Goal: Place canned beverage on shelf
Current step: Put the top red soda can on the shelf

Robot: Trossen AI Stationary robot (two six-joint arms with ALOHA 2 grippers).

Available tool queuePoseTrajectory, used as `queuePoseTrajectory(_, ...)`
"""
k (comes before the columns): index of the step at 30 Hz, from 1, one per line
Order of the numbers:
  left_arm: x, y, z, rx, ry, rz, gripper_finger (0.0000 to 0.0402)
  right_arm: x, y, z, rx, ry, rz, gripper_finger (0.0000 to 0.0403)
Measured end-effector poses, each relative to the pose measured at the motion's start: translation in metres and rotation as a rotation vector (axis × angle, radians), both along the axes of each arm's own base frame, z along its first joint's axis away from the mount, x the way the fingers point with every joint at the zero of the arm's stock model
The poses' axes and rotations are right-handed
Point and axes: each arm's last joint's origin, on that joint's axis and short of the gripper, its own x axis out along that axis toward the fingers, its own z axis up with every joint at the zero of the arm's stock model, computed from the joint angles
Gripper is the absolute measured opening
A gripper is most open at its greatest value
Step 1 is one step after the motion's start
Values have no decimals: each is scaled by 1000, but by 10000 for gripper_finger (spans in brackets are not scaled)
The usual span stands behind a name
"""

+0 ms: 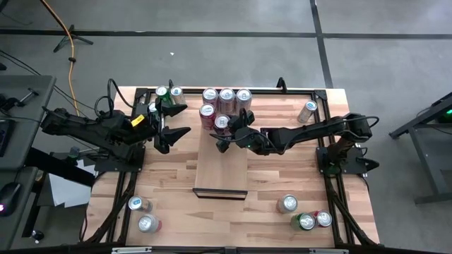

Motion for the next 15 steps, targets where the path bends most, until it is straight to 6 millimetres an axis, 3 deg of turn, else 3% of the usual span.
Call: queuePoseTrajectory(15,0,0,0,0,0,0,348,0,0,-1,3,3,0,312)
